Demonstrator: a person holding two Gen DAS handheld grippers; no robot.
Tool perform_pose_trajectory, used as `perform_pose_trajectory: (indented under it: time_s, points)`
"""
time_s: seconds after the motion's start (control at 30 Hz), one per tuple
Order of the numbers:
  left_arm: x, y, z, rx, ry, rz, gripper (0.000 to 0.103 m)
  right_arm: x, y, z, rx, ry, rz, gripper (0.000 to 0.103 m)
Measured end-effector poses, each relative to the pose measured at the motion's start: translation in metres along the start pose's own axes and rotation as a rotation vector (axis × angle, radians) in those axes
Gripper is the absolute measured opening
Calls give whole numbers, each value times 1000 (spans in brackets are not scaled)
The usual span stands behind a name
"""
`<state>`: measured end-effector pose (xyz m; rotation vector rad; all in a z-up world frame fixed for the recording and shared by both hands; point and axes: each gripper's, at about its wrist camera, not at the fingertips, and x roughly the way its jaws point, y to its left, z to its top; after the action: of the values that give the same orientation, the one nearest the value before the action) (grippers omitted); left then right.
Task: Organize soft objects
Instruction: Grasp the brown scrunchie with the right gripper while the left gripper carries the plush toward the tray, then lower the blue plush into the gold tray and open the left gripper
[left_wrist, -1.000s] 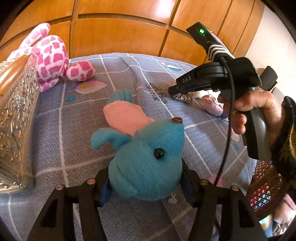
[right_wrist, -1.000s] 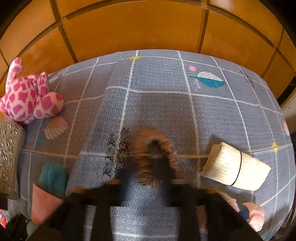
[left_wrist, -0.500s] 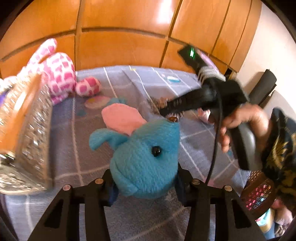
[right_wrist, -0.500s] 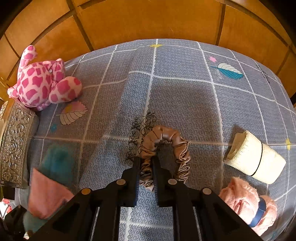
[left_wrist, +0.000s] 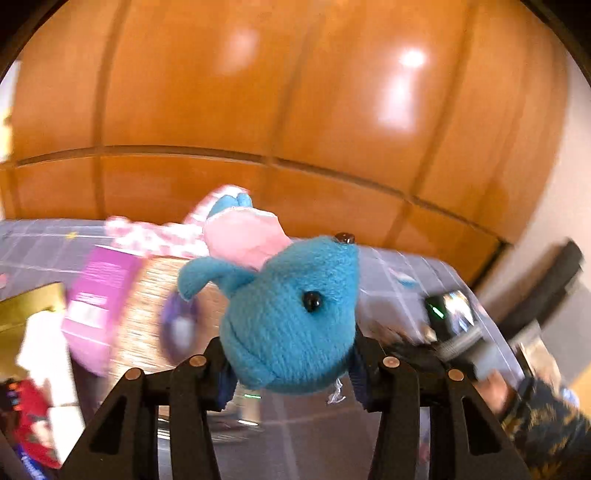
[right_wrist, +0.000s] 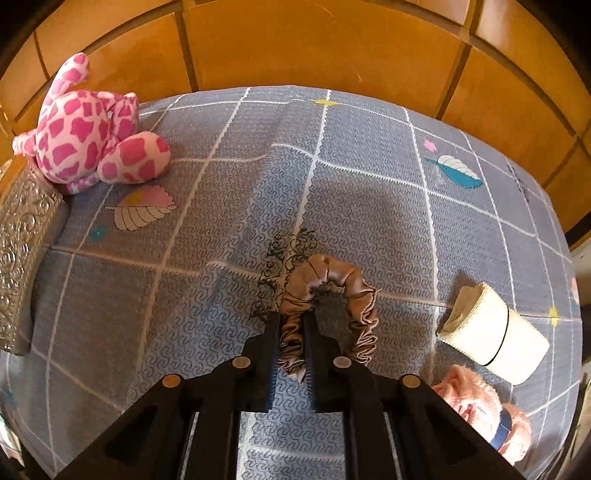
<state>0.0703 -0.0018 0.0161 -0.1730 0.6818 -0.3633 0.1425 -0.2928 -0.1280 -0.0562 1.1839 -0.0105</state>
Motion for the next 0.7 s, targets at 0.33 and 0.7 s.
perform_pose_trajectory:
  time_s: [0.33,0.7]
  points:
    - [-55,91,-3,-124,-81,227,50,-1,4,-2,-36,-11,-31,11]
    - [-73,191,-55,-270,-6,439,50,-2,16,-5,-65,-20,-89,11]
